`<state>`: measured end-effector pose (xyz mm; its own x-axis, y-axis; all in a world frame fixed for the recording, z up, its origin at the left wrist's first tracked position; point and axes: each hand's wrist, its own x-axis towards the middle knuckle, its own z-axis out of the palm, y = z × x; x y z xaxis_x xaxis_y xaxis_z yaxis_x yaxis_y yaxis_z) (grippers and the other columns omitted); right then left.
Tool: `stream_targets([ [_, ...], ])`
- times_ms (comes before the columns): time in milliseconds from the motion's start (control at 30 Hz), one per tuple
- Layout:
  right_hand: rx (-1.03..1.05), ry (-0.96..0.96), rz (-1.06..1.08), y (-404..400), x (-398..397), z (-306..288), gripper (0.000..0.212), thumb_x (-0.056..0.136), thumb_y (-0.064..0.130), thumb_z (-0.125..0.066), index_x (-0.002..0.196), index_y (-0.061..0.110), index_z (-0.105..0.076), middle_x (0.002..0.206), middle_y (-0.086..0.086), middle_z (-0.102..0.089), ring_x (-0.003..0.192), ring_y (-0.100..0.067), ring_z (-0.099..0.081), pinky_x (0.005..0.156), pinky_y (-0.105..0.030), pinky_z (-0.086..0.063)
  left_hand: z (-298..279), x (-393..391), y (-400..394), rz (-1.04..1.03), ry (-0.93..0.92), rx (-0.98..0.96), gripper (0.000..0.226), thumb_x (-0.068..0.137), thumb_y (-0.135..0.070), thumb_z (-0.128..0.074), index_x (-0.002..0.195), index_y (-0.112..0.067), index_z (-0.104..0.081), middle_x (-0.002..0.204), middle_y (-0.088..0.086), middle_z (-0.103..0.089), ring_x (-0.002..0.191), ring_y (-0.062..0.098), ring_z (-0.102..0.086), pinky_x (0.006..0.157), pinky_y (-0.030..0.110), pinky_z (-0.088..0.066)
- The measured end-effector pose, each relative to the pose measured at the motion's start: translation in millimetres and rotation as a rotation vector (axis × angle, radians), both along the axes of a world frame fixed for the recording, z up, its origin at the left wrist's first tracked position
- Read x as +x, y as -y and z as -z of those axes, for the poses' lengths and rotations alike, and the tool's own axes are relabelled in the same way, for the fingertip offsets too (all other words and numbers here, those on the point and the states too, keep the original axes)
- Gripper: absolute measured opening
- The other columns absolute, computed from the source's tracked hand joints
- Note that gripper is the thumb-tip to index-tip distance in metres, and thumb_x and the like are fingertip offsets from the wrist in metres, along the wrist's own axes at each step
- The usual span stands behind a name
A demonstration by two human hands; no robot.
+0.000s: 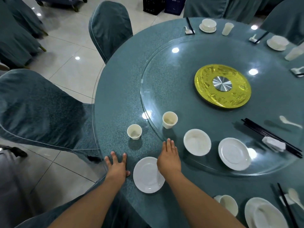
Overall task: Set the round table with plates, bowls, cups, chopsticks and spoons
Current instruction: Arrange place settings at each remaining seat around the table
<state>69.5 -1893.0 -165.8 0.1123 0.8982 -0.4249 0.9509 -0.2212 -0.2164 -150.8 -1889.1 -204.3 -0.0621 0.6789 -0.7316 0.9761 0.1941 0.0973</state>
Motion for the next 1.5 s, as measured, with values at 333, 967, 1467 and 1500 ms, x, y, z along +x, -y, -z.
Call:
stream_targets([
  [333, -0.064, 0.063, -0.143, -29, -4, -3, 0.064, 0.100, 0.016, -0.029, 0.155, 0.005, 0.001, 0.162, -0.011, 0.014, 0.151, -0.026, 0.010, 0.124, -0.040, -0.005, -5, 4, -1, 0.003, -0.012, 0.003, 0.087, 0.095, -0.037, -0.059, 0.155, -0.035, 0.003, 0.156, 0.016, 0.031, 0.141, 0.050, 0.025, 0.118, 0.056, -0.008],
  [967, 0.338, 0.076, -0.026, -55, 29, -55, 0.044, 0.093, 0.040, -0.053, 0.133, 0.021, -0.048, 0.140, -0.006, -0.042, 0.128, -0.028, -0.039, 0.104, -0.041, -0.033, -21, 4, 1, -0.007, -0.020, -0.014, 0.086, 0.096, -0.035, -0.057, 0.155, -0.034, 0.006, 0.156, 0.017, 0.030, 0.142, 0.049, 0.023, 0.118, 0.057, -0.012],
  [1467, -0.138, 0.062, 0.191, -82, 77, -61, 0.102, 0.063, 0.067, -0.065, 0.146, 0.042, -0.011, 0.140, -0.011, -0.034, 0.127, -0.037, -0.041, 0.099, -0.049, -0.039, -18, 4, -1, 0.012, -0.031, 0.010, 0.084, 0.097, -0.036, -0.056, 0.155, -0.034, 0.004, 0.157, 0.018, 0.028, 0.142, 0.050, 0.021, 0.118, 0.058, -0.011],
  [1500, -0.138, 0.059, 0.185, -81, 78, -61, 0.103, 0.063, 0.067, -0.066, 0.146, 0.043, -0.010, 0.141, -0.011, -0.034, 0.127, -0.037, -0.041, 0.100, -0.050, -0.039, -18, 4, -1, 0.010, -0.029, 0.008, 0.084, 0.097, -0.036, -0.057, 0.155, -0.034, 0.004, 0.157, 0.018, 0.028, 0.142, 0.050, 0.021, 0.118, 0.058, -0.011],
])
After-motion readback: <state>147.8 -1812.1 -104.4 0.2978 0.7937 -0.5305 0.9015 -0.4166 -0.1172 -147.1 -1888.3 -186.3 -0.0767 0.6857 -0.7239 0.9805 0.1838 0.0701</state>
